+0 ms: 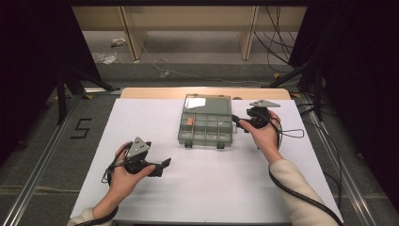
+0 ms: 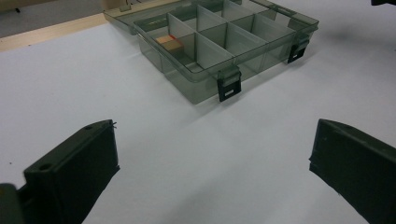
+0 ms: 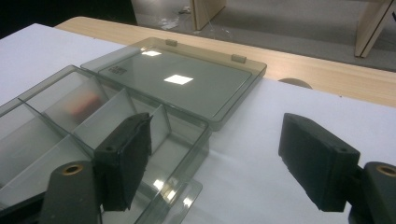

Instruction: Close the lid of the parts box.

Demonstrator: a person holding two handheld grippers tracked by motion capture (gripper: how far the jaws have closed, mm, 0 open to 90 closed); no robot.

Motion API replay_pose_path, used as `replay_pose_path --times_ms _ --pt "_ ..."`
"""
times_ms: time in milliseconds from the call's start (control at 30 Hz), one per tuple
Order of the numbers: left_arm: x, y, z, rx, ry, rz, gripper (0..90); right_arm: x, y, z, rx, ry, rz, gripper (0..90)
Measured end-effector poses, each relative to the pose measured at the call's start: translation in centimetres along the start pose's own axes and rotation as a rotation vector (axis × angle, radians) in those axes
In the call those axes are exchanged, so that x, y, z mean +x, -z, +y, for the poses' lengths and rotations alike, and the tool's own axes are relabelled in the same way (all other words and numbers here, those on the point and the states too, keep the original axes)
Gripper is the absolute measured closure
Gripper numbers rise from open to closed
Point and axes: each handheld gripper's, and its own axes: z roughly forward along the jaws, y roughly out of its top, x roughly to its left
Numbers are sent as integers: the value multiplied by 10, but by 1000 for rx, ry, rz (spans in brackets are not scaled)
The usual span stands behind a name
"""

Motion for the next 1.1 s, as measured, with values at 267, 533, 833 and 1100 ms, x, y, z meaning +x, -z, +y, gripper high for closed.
replay_pose_path --times_ms 267,533,833,1100 --pt "-1 3 0 -13 -5 2 4 2 0 -1 9 -3 -3 279" --pt "0 7 -2 -12 -2 16 4 4 -6 2 9 -12 -19 301" --pt "-2 4 -1 -7 -6 7 4 1 -40 23 69 -25 -69 372" --pt "-2 4 -2 -6 -2 6 4 -5 -79 46 148 -68 -125 419"
